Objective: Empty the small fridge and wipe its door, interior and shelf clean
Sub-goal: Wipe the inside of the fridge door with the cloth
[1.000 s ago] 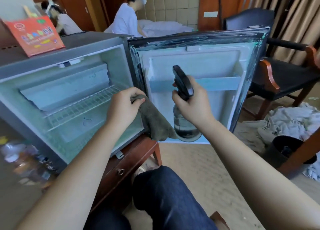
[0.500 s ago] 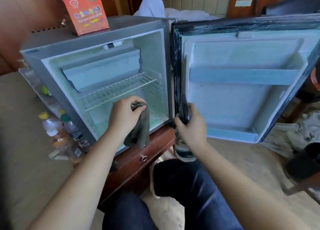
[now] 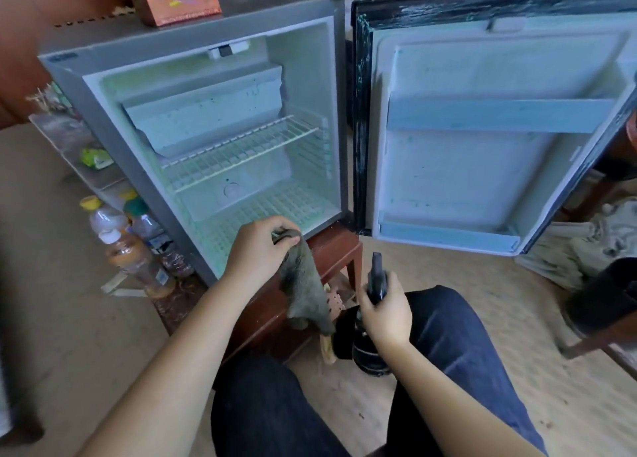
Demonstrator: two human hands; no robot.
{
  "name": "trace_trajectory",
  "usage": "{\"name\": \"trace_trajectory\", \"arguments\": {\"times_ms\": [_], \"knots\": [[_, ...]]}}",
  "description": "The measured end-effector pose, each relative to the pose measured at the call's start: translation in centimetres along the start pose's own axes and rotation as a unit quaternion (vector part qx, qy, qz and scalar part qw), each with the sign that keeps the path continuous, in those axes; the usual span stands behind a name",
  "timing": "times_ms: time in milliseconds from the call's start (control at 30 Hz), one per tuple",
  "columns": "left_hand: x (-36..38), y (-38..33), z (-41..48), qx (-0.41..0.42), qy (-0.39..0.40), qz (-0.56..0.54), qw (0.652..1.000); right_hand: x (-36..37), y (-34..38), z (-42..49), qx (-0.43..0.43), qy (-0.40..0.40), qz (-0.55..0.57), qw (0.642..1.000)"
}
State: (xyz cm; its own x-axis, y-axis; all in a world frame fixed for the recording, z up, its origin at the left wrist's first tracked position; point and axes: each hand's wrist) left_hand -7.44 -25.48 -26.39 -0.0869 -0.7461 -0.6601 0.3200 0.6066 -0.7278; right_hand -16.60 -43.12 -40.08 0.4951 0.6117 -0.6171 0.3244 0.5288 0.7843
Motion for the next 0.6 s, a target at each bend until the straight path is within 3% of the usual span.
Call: {"name": "trace_trajectory", "arguments": {"times_ms": [200,600], "knots": [[1.8,-1.1,0.8,0.010,0.002,-0.020,1.000,-5.1,-0.6,1.9,0.031,-0.078,0.056,0.995],[7.4,-8.2,2.9,0.078,0.013,-0.088,0.993,-15.5,-1.8,4.0,-0.034,-0.144,0.041,0.988]]}}
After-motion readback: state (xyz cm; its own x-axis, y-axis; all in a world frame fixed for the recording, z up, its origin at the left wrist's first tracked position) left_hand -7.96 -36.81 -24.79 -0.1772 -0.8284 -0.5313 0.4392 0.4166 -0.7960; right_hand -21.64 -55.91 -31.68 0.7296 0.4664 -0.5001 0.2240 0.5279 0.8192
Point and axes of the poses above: each hand's wrist, its own z-axis towards the middle knuckle, its own x-axis out of the palm, y = z × x, and after that the axes turned 8 degrees about -z, right-handed
